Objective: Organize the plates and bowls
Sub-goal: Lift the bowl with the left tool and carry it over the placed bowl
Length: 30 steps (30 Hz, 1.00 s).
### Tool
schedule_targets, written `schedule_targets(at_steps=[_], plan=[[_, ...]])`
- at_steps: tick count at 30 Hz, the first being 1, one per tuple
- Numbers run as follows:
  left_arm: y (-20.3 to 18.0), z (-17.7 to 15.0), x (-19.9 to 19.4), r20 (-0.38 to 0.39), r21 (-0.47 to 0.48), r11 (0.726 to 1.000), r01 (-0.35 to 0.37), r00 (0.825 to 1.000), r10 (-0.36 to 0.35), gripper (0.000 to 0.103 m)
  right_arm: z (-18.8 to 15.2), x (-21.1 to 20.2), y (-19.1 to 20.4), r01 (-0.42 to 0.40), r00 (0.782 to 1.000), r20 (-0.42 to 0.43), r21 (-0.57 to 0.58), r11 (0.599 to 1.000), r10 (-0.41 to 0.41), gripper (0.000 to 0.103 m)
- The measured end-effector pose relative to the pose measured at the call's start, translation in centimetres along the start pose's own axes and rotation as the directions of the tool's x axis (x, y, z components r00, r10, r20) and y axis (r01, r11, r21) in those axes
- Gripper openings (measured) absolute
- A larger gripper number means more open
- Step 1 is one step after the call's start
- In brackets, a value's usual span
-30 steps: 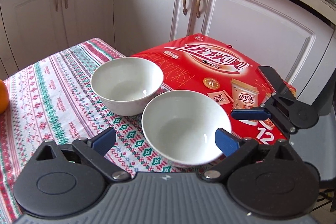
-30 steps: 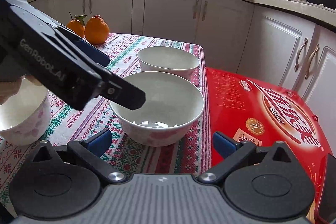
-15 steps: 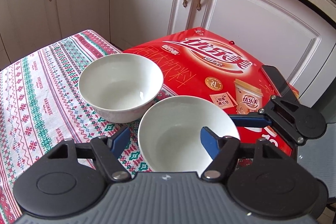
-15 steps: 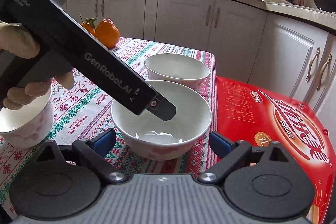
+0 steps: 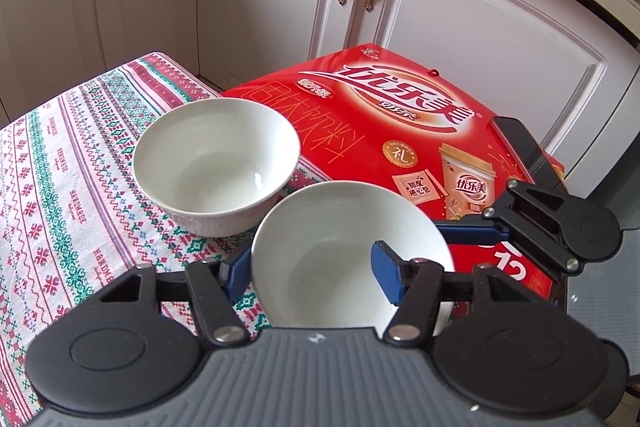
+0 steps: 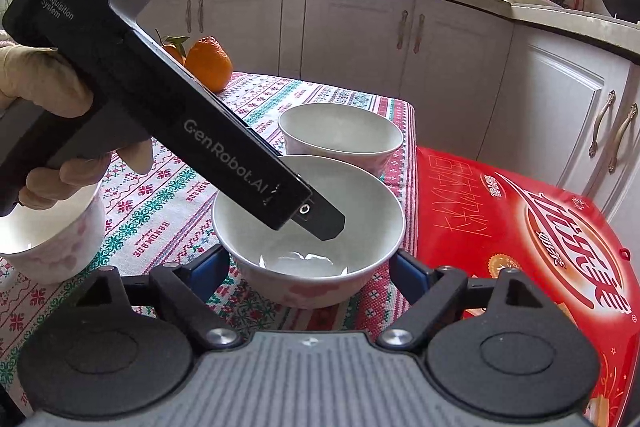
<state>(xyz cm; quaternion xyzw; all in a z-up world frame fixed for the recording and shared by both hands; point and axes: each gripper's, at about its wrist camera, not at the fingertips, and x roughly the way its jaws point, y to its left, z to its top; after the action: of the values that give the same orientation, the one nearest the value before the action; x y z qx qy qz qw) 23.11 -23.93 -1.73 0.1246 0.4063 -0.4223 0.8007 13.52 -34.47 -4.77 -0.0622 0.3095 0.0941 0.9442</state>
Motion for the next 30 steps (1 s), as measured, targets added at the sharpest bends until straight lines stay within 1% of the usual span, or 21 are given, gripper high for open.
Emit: schedule_targets(at_steps=[8,13,20,30], plan=[[-0.2,0.1,-0.3,-0.004,0.007,1.0,0.002,1.0,-0.002,0.061,0.3,0.0,-0.1,-0.008,1.0,-0.011,0.016,1.0,0.008,0.09],[-0.4,0.0,-1.2,0.005,0.009,1.0,0.004,1.0,-0.004,0.061,0.6,-0.6,0.1,-0.014,1.0,-0.011,0.017,1.0,0.014,0.09],[-1.1,-0.6,-3.4,0.023,0.01,1.0,0.003,1.0,-0.003,0.061,1.1,-2.3,1.0,-0.028,1.0,-0.001,0.003,1.0,0.028,0.09],[-1.9,-2.0,-7.1,0.055,0.006,1.0,-0.011,0.998,0.011,0.061,1.6,-5.4,3.4,-0.05,0.998,0.025,-0.018,0.999,0.05,0.09]])
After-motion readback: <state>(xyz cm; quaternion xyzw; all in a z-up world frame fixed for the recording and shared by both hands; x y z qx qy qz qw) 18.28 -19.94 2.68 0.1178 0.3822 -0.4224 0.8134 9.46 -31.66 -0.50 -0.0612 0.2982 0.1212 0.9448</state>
